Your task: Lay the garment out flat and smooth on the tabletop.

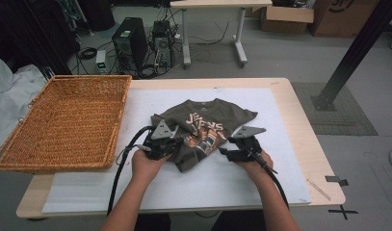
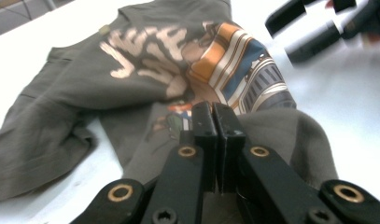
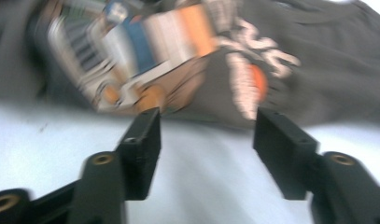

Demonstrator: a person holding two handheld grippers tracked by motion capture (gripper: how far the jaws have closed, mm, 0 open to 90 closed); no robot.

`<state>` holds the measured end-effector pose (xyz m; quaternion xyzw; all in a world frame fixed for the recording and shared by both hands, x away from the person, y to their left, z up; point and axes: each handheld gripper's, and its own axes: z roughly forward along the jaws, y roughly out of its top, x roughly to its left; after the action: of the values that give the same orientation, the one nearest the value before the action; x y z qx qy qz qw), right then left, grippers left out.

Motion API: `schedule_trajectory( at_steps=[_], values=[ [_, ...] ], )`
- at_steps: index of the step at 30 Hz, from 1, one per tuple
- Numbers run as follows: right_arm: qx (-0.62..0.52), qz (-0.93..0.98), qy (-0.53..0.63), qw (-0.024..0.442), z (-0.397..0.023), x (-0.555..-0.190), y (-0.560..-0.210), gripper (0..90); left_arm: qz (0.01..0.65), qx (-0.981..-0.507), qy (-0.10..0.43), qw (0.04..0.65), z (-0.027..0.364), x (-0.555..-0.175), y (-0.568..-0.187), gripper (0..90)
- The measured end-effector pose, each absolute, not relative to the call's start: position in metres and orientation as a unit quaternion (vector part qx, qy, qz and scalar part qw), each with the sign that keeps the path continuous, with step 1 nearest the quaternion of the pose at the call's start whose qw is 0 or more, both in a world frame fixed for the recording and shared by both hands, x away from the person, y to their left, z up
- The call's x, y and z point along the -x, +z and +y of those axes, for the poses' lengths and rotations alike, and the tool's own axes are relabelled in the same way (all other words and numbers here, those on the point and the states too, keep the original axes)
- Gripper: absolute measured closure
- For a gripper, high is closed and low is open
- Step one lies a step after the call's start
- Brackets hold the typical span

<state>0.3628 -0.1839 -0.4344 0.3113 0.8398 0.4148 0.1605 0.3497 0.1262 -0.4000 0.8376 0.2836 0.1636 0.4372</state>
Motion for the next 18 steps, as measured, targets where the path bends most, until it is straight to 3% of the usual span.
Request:
schedule_trajectory(
  at_steps=[3,5,7,10,12,14,16,18],
  values=[
    [-0.266,0.857,0.397,0.192,-0.162,-0.358,-0.438,36.4,0.291,-0.827,0.16,0.454,0.13,-0.348,-0.398,88.7],
    [-0.247,0.868,0.375,0.212,-0.15,-0.359,-0.442,38.6,0.289,-0.822,0.158,0.464,0.131,-0.347,-0.396,88.7],
    [-0.234,0.874,0.36,0.226,-0.141,-0.362,-0.445,51.7,0.288,-0.819,0.156,0.471,0.132,-0.348,-0.394,88.7],
    [-0.211,0.879,0.348,0.247,-0.13,-0.365,-0.447,84.9,0.292,-0.812,0.149,0.483,0.133,-0.348,-0.393,88.4],
    [-0.215,0.87,0.368,0.248,-0.132,-0.366,-0.441,88.1,0.295,-0.808,0.147,0.489,0.137,-0.347,-0.392,87.9],
    [-0.209,0.866,0.387,0.237,-0.143,-0.367,-0.433,88.2,0.297,-0.806,0.146,0.49,0.14,-0.348,-0.391,81.2],
    [-0.204,0.869,0.39,0.226,-0.156,-0.367,-0.426,88.1,0.305,-0.804,0.147,0.489,0.142,-0.349,-0.391,64.3],
    [-0.192,0.883,0.38,0.199,-0.171,-0.369,-0.417,87.8,0.31,-0.801,0.143,0.491,0.143,-0.35,-0.391,56.6]
  ],
)
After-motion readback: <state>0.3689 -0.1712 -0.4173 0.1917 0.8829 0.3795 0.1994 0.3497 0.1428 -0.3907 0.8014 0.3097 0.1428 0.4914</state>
